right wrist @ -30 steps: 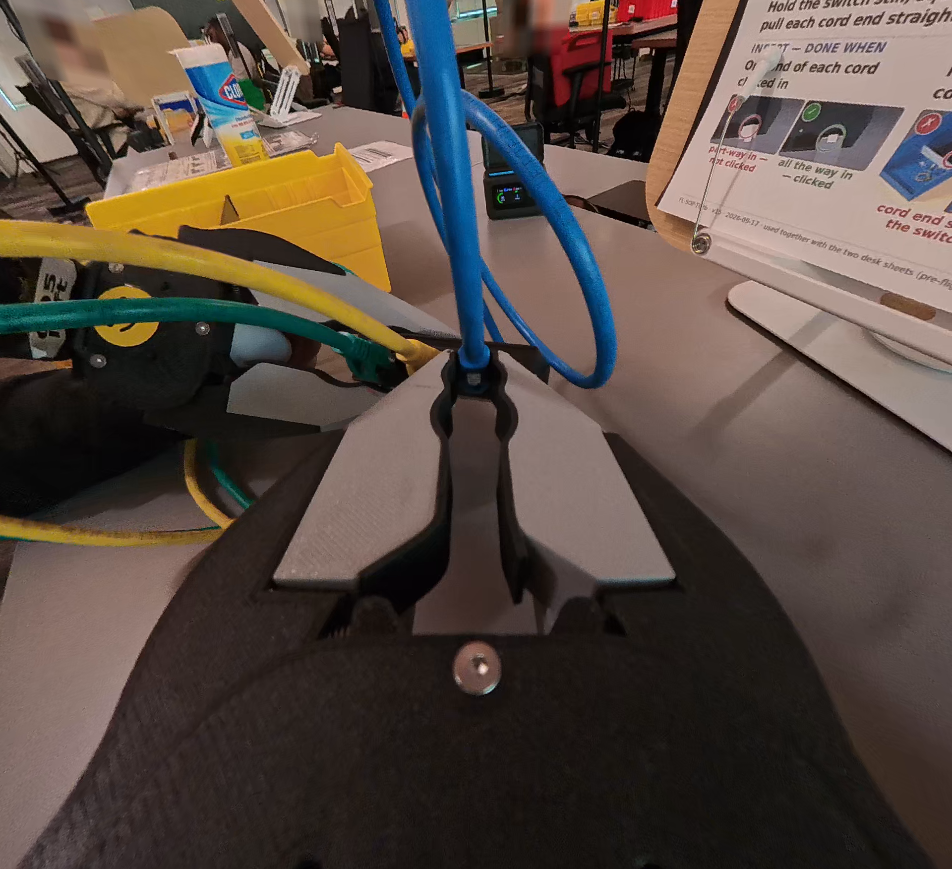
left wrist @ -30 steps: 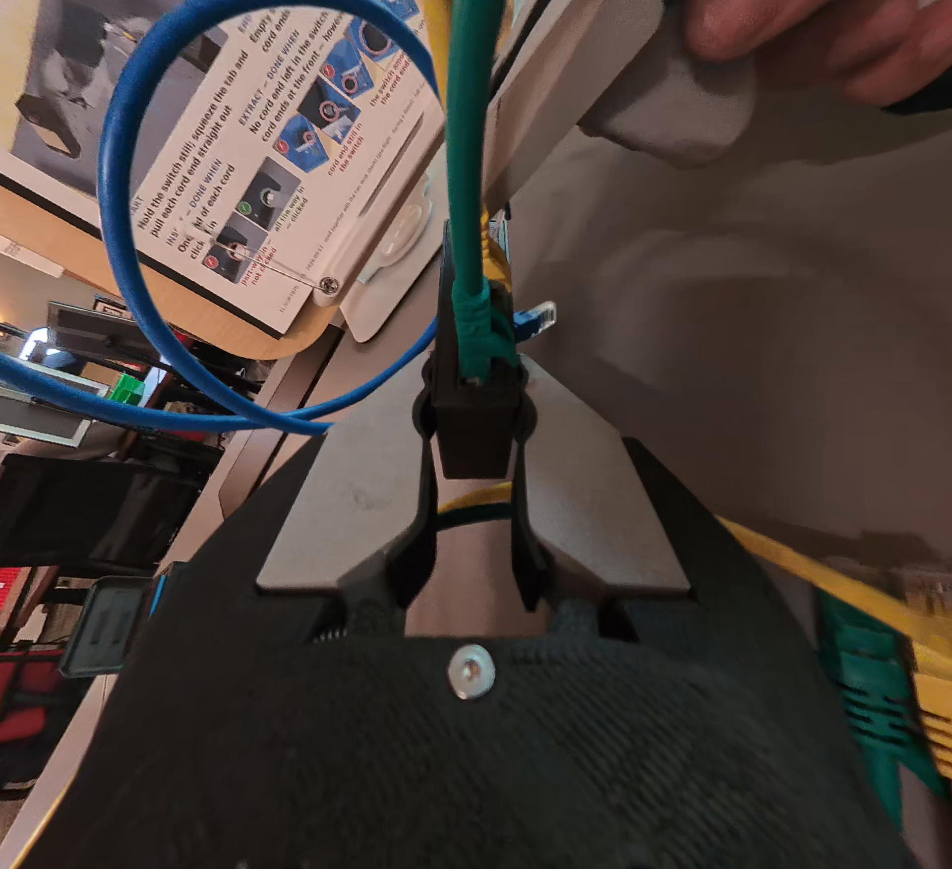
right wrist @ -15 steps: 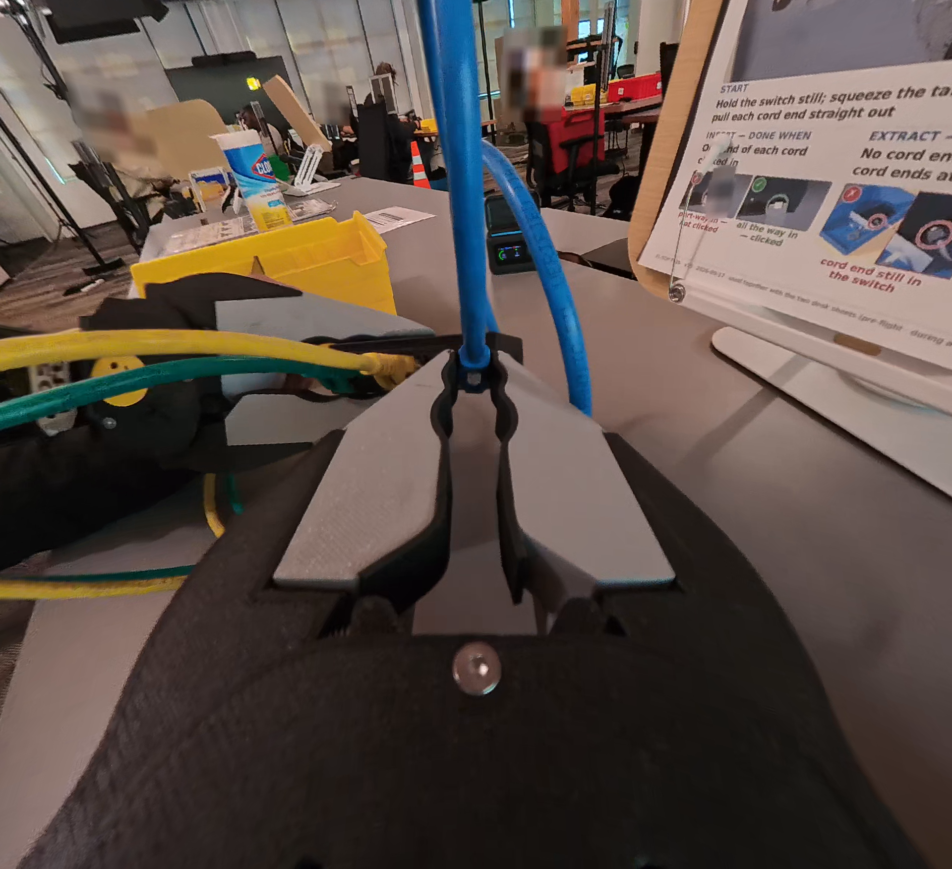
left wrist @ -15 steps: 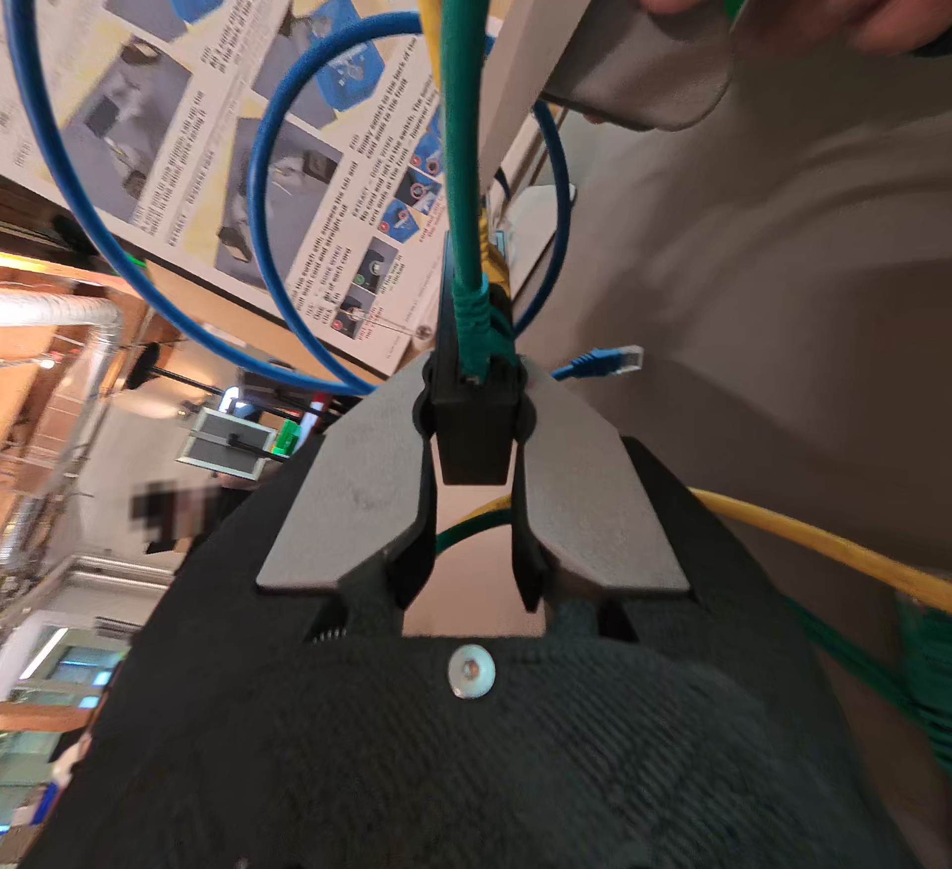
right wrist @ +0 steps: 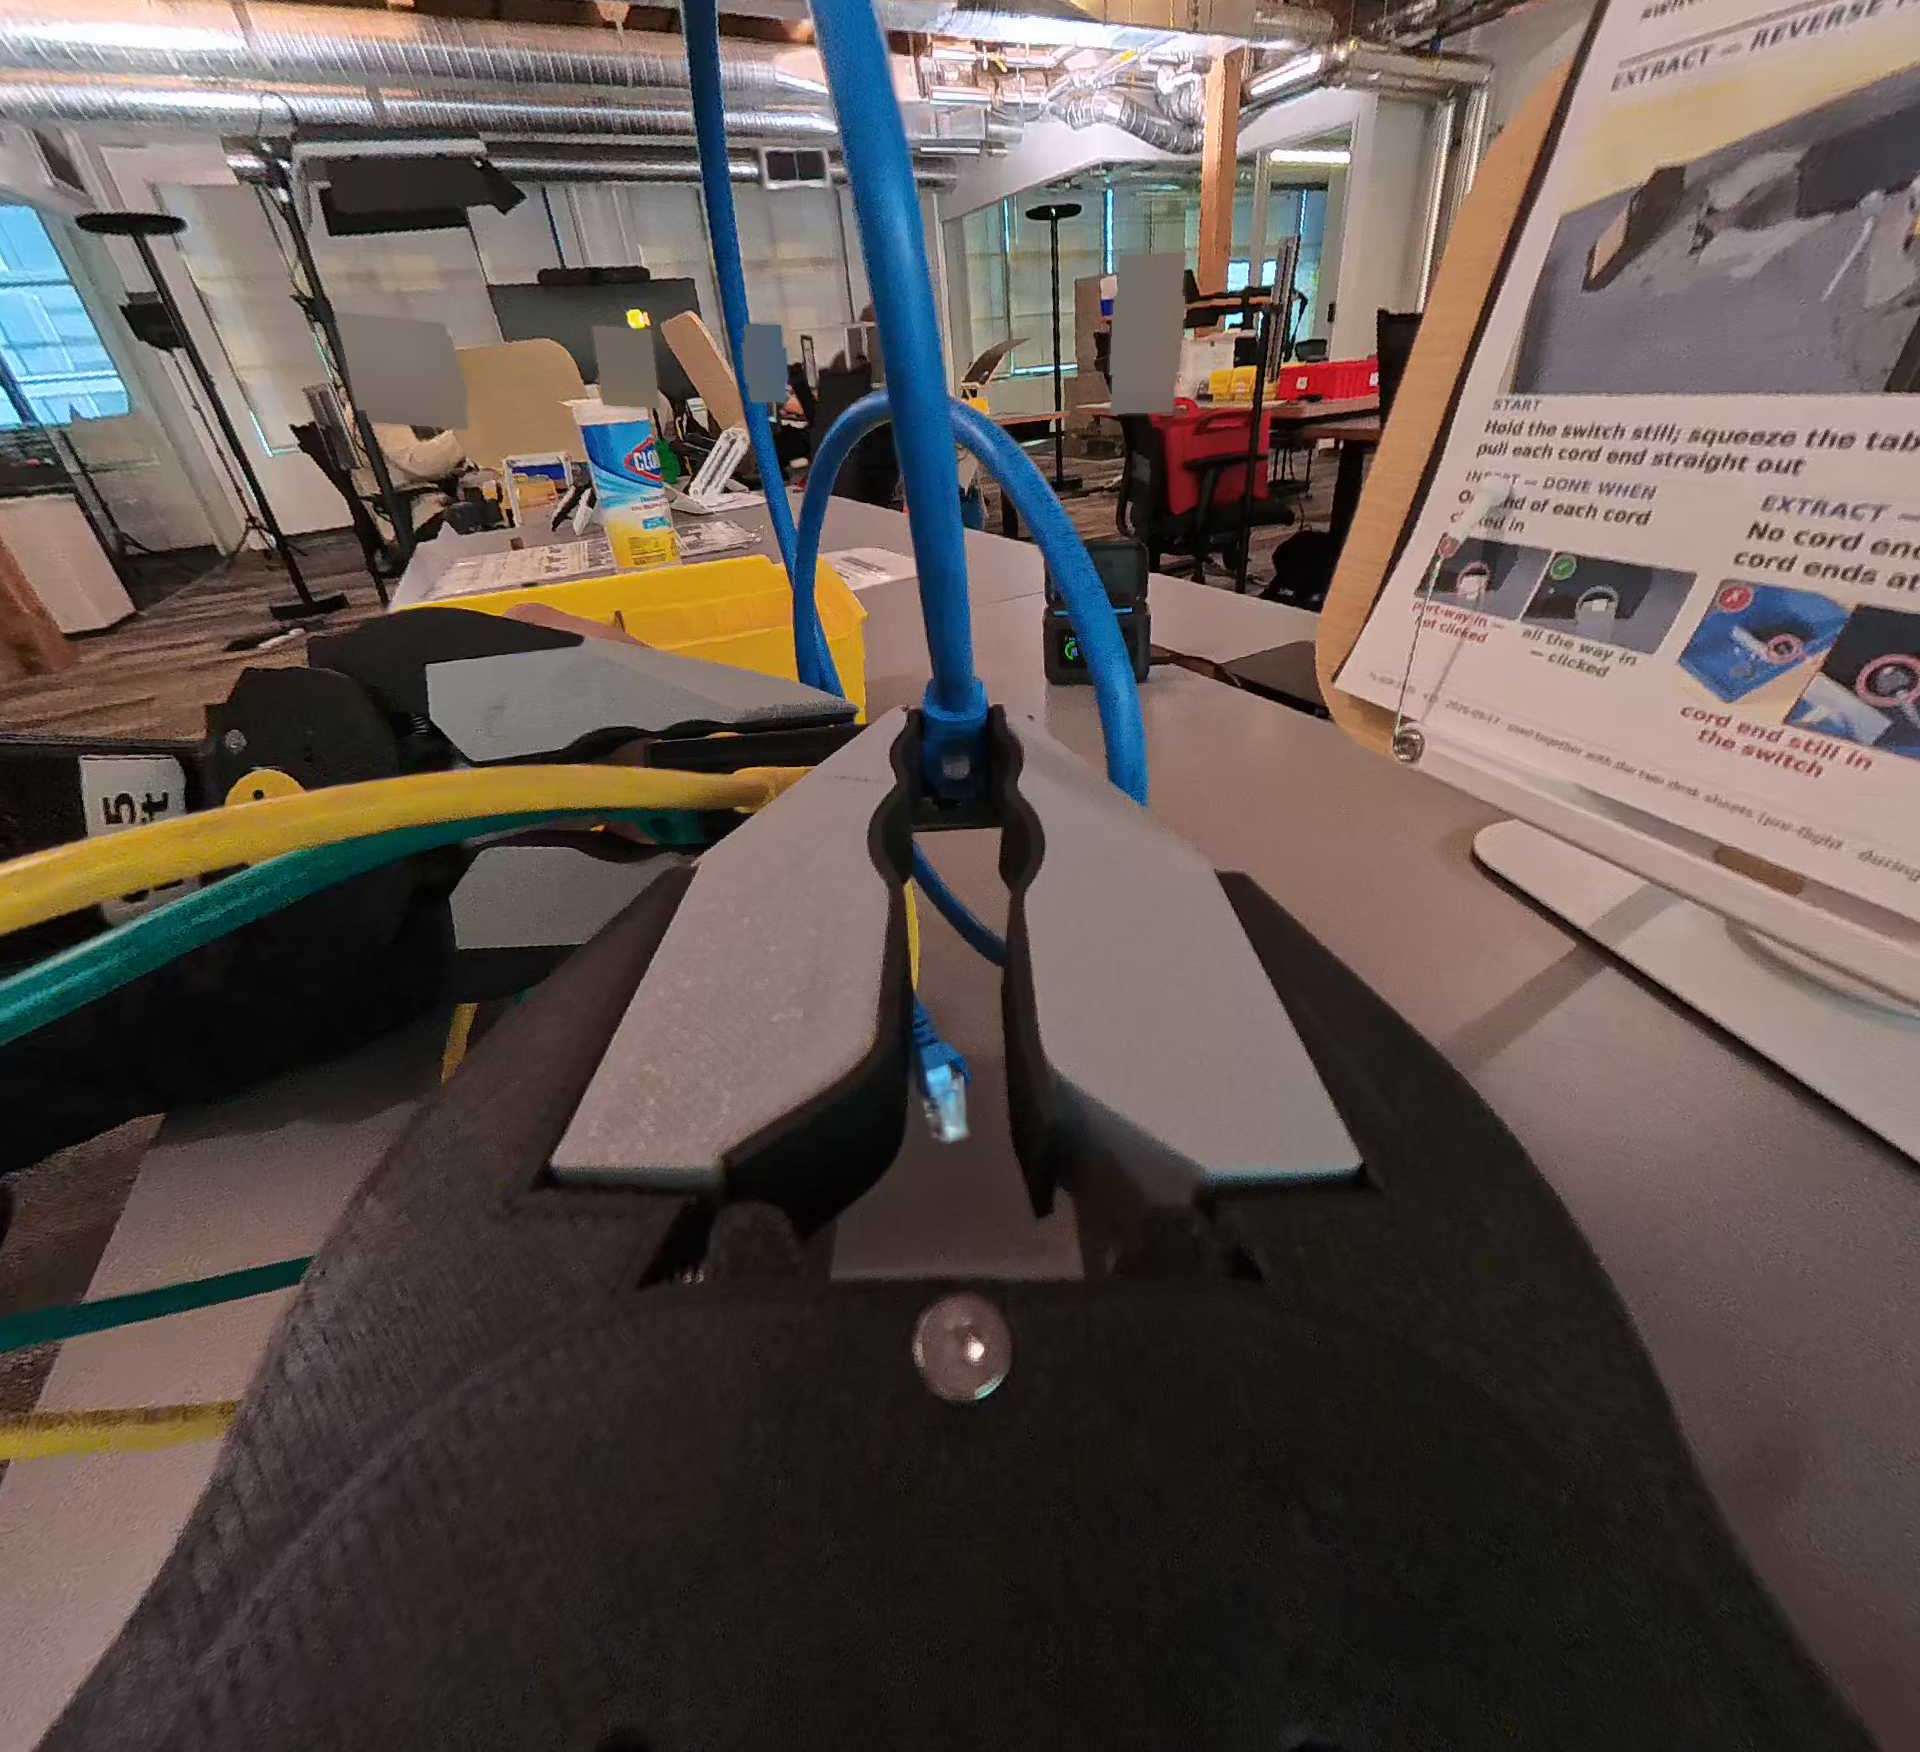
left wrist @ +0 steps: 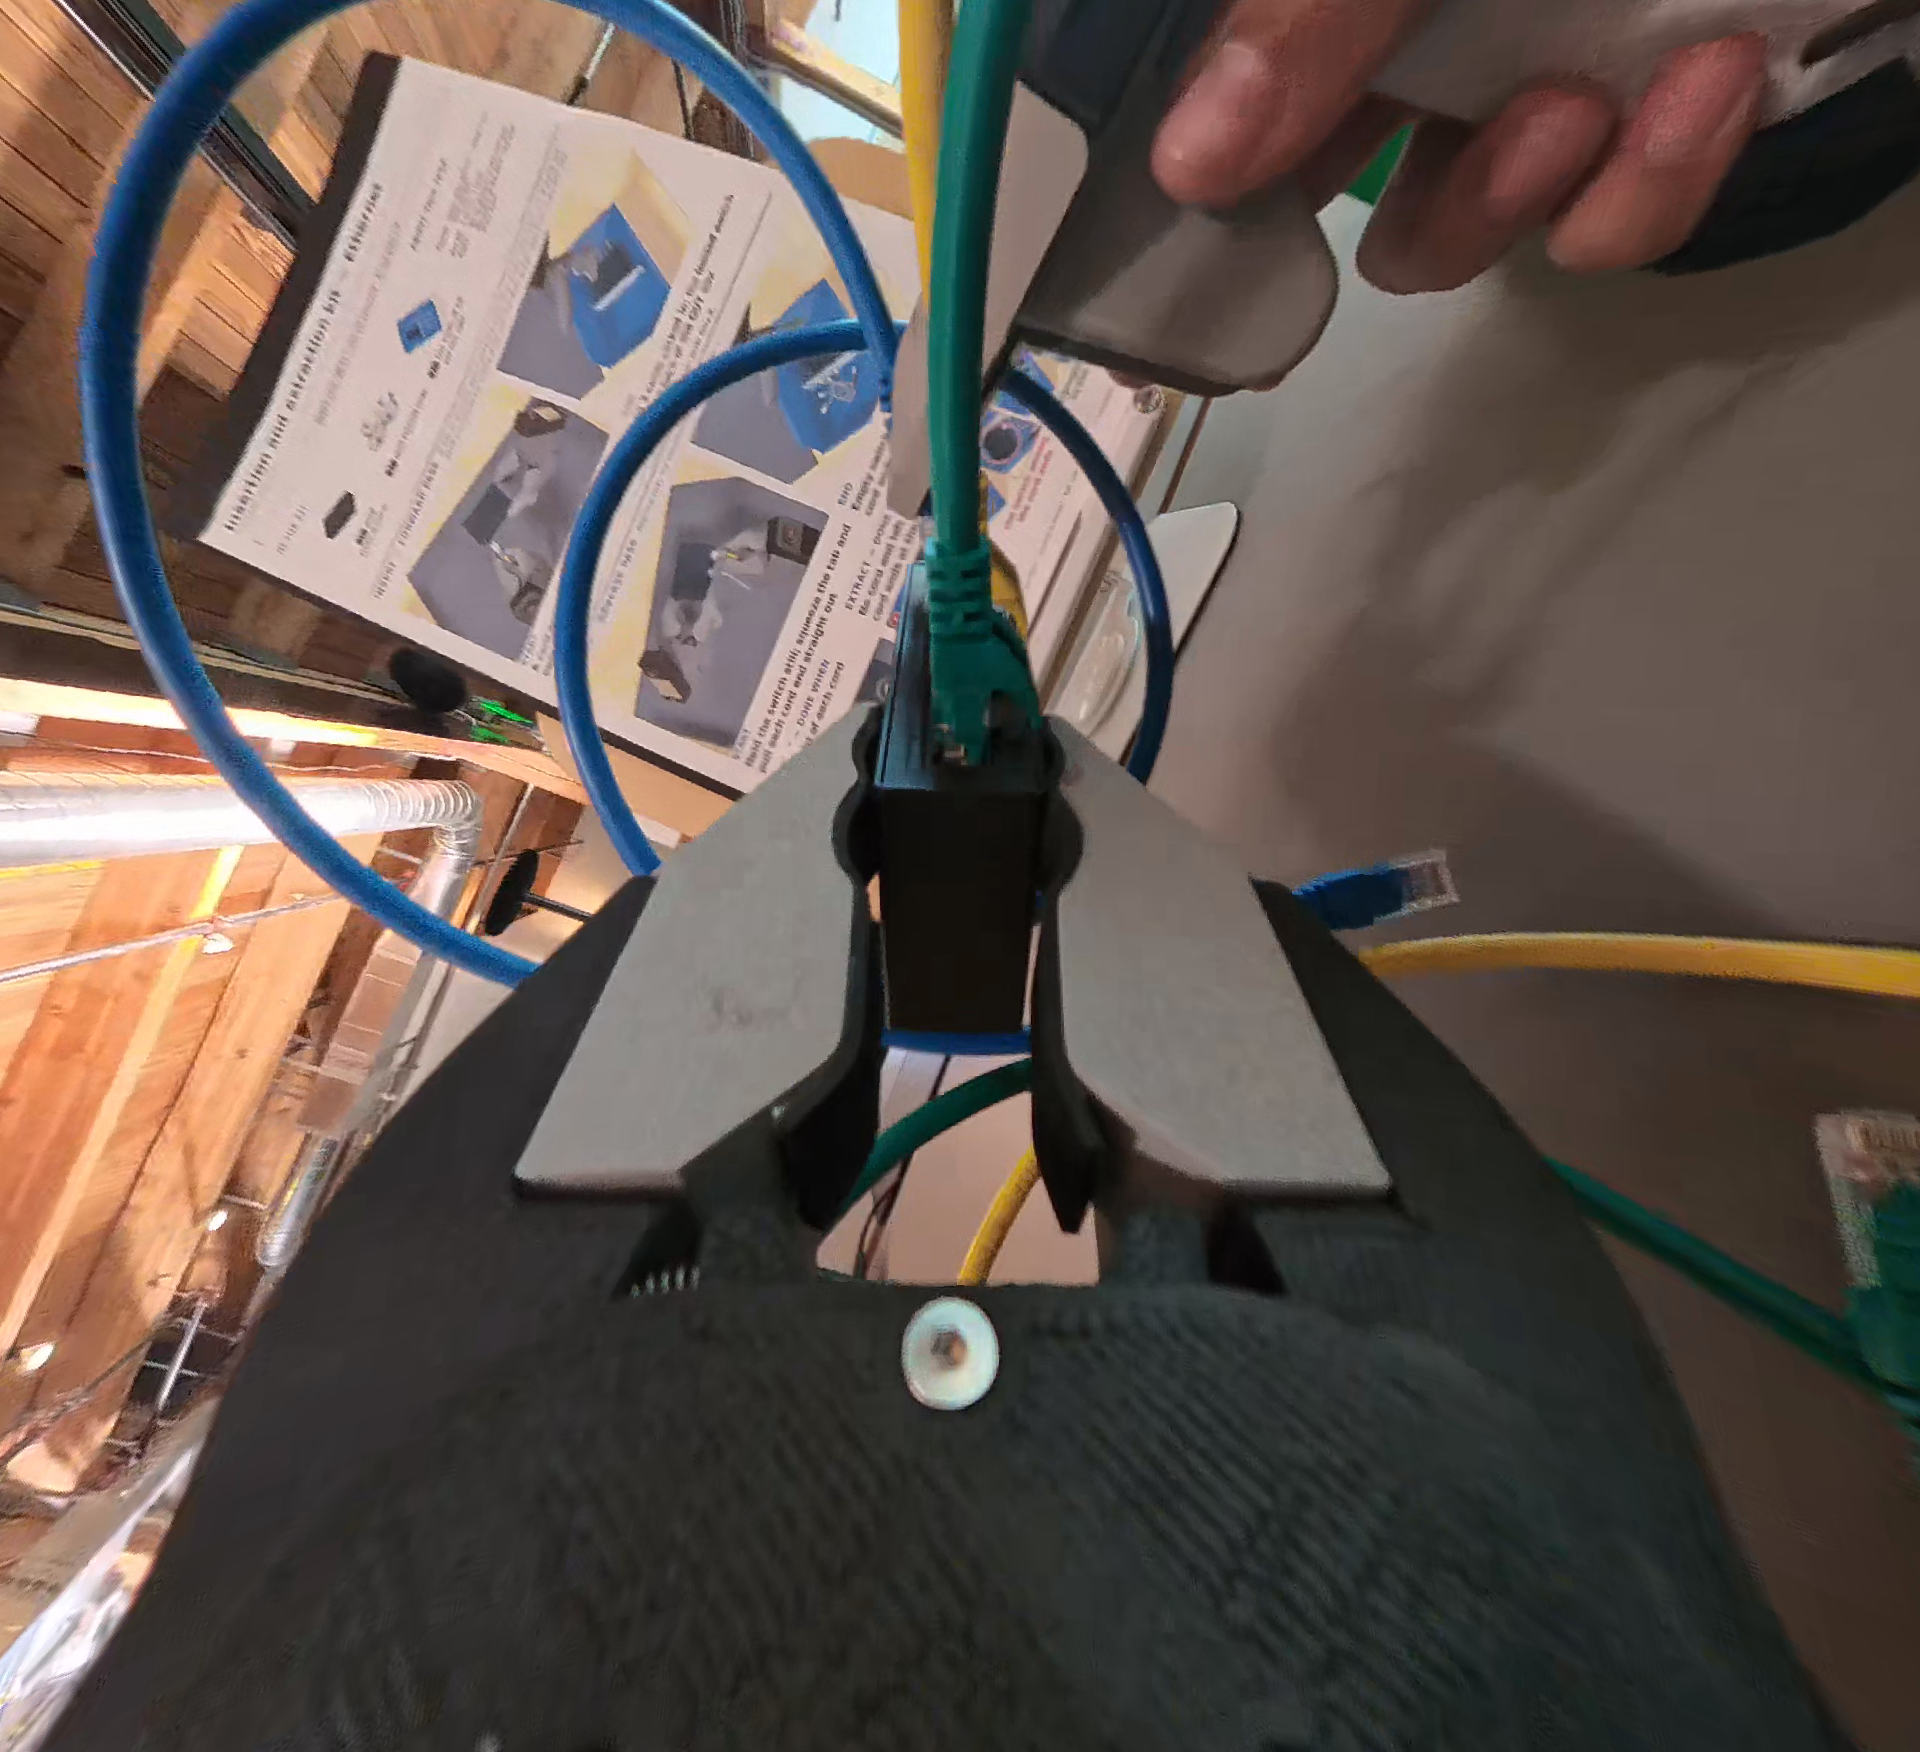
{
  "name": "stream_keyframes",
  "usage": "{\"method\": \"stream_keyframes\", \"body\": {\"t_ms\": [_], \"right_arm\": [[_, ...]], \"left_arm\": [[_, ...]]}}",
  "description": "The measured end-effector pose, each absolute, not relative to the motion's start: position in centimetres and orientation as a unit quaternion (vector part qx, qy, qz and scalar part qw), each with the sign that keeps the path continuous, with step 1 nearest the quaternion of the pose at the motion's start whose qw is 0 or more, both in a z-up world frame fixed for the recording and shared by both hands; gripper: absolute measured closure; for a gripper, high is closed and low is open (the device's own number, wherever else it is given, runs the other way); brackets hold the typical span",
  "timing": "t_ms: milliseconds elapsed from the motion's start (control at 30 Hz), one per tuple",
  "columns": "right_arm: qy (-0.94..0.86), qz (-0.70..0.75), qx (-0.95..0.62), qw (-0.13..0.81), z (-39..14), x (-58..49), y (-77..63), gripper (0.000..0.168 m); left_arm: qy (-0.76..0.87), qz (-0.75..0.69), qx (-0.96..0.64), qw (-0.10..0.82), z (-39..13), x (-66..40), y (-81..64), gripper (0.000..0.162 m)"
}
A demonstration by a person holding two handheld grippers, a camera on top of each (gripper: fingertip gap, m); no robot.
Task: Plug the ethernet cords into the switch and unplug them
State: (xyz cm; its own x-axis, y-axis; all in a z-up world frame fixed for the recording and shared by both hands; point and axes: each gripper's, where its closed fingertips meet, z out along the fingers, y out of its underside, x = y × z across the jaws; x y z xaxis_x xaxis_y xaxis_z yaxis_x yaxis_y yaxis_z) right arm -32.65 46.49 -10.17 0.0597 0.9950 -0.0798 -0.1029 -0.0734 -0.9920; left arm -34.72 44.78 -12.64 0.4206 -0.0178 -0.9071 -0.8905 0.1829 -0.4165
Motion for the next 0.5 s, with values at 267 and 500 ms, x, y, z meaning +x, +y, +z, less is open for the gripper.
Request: {"method": "stream_keyframes", "body": {"t_ms": [267, 500], "right_arm": [[-0.448, 0.523, -0.473, 0.550, -9.2, -32.5, 45.4, 0.160], [-0.448, 0.534, -0.463, 0.548, -9.0, -32.2, 45.2, 0.159]], "left_arm": [[0.411, 0.314, -0.536, 0.667, -11.5, -34.3, 44.0, 0.137], [0.415, 0.319, -0.512, 0.681, -10.7, -33.9, 43.3, 0.137]]}}
